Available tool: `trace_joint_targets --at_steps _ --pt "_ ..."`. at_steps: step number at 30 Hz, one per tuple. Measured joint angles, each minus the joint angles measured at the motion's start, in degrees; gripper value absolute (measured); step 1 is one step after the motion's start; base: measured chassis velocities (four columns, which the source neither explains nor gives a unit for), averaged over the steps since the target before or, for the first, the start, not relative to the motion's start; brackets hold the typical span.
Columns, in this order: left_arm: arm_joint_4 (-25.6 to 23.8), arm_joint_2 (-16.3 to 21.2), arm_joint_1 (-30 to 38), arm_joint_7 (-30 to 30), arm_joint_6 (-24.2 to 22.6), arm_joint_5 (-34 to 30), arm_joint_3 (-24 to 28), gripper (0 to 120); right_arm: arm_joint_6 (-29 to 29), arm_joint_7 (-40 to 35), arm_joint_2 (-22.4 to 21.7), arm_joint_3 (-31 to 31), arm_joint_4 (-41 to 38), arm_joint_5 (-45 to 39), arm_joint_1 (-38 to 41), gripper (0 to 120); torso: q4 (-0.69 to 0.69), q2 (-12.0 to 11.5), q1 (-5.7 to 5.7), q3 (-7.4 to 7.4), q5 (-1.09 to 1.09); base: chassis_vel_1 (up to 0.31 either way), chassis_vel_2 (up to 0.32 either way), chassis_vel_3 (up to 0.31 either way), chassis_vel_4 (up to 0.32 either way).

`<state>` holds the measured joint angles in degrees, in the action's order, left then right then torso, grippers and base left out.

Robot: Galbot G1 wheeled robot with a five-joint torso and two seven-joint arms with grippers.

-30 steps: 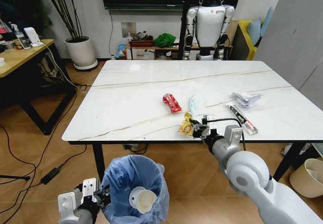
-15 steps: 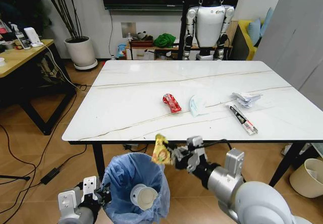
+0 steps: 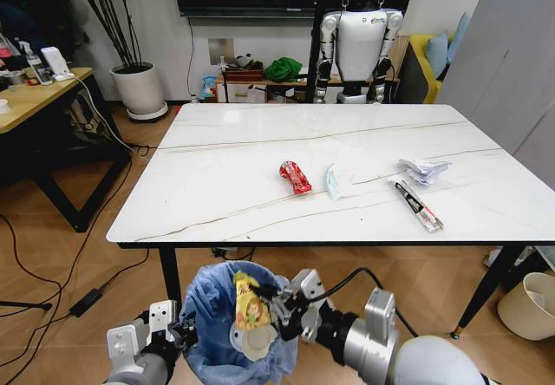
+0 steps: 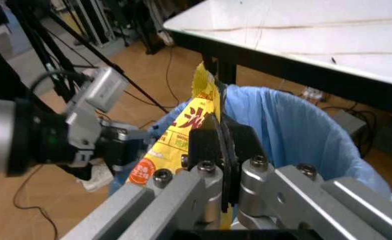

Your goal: Pick up the trash bin and place the trash from the table into it.

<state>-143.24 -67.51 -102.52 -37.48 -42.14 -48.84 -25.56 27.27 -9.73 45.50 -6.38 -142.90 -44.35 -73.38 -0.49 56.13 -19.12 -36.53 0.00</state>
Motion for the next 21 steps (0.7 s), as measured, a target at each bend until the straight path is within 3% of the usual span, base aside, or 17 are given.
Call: trace_joint_targets --at_steps 7,9,11,21 --pt "0.1 -1.6 0.0 0.1 0.0 3.1 3.1 0 -0.7 -0.9 1.5 -2.2 4.2 6.3 -0.1 23 0.00 0.0 0.00 0.00 0.01 0.000 0.000 0.000 0.000" --pt "0.1 -1.6 0.0 0.1 0.0 3.1 3.2 0 -0.9 -0.9 1.5 -2.1 4.2 6.4 -0.1 25 0.00 0.0 0.00 0.00 0.01 0.000 0.000 0.000 0.000" --pt "0.0 -1.7 -0.1 0.1 0.0 3.3 3.2 0 -1.3 -1.1 1.4 -1.5 4.0 6.4 -0.2 37 0.00 0.0 0.00 0.00 0.00 0.000 0.000 0.000 0.000" --pt "0.0 -2.5 -1.4 0.8 0.0 4.6 3.4 0 -0.3 -7.5 2.2 6.5 -0.3 -3.9 6.0 74 0.00 0.0 0.00 0.00 0.00 0.000 0.000 0.000 0.000"
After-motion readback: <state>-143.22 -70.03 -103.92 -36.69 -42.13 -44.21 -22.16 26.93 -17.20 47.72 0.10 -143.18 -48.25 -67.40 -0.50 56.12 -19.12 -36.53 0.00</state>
